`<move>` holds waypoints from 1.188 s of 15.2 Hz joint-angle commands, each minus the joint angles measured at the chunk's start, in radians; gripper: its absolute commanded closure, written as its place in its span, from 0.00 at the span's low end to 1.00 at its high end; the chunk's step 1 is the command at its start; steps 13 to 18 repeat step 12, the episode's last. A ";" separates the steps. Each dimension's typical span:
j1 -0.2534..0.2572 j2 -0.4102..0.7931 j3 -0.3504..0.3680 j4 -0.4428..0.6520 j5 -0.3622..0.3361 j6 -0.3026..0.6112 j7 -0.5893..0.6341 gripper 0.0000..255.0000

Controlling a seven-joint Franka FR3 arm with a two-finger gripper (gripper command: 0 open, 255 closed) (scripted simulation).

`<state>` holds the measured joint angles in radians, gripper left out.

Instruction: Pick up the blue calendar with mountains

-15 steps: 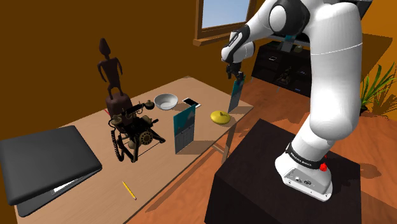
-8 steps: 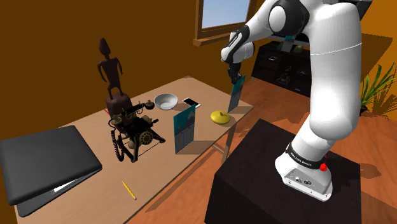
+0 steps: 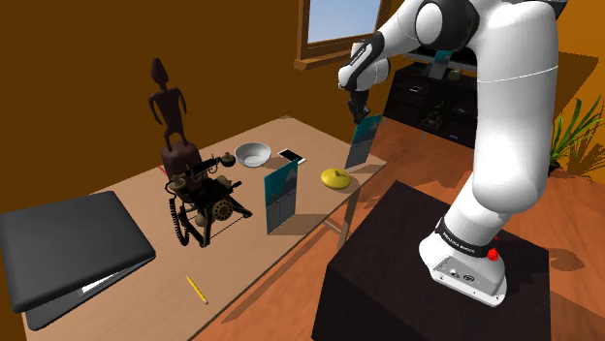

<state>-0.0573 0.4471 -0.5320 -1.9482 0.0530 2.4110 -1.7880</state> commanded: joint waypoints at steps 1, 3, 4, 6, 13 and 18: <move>0.004 -0.017 -0.007 0.005 -0.009 -0.020 0.002 1.00; 0.010 -0.034 -0.013 0.011 -0.018 -0.042 0.005 1.00; 0.012 -0.042 -0.016 0.014 -0.022 -0.053 0.006 1.00; 0.017 -0.059 -0.022 0.021 -0.031 -0.074 0.009 1.00; 0.026 -0.091 -0.032 0.038 -0.049 -0.121 0.014 1.00; 0.026 -0.091 -0.032 0.038 -0.049 -0.121 0.014 1.00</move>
